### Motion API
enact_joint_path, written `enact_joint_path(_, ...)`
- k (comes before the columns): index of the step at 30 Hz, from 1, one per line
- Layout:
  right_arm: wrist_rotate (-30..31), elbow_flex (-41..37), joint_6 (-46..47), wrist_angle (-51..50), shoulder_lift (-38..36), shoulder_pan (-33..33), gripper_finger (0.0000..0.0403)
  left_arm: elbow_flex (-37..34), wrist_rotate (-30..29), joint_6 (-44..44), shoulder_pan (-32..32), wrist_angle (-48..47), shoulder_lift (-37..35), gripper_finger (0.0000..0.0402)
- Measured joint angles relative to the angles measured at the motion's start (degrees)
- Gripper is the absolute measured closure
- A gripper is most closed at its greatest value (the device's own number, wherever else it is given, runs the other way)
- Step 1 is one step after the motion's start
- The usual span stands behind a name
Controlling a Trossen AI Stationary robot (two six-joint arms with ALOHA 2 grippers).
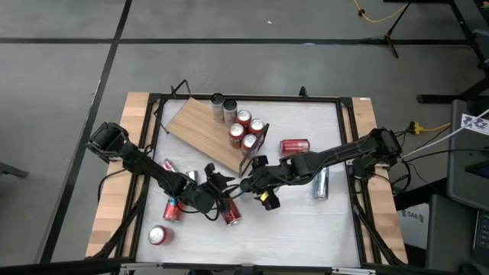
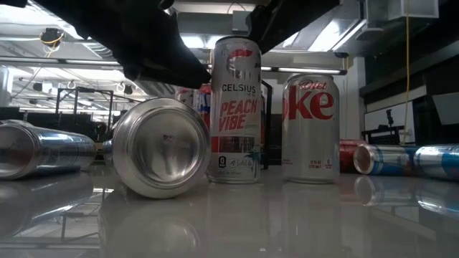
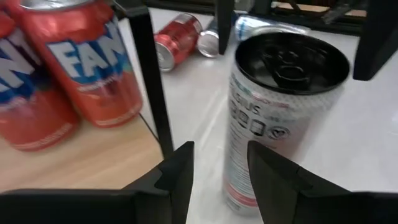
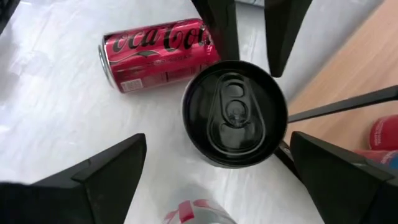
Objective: Pick and place cans onto a shelf
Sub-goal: Put the pink and white soda can on the shelf aligned with the other right pink and white soda can
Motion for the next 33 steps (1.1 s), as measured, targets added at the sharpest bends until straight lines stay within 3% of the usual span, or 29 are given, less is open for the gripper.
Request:
enact_joint_path(6,-0.24,-0.02,0.0,-0.22,-0.44,-0.02,0.0013,0.0,-4.17,2.76,0.0,0.11,0.0,0.0261)
enact_joint_path(16,2.1,-0.02,-0.02,-2.51,-4.01,-0.07,0.0013,0.02,-0.92,13.09,-2.36,0.69,-3.99,0.0261)
enact_joint_path(33,2.03,0.0,-0.02,-0.66,-4.42,-0.07,0.0013,0.04,-0.36,13.04,-3.1,4.37,-5.79,0.025)
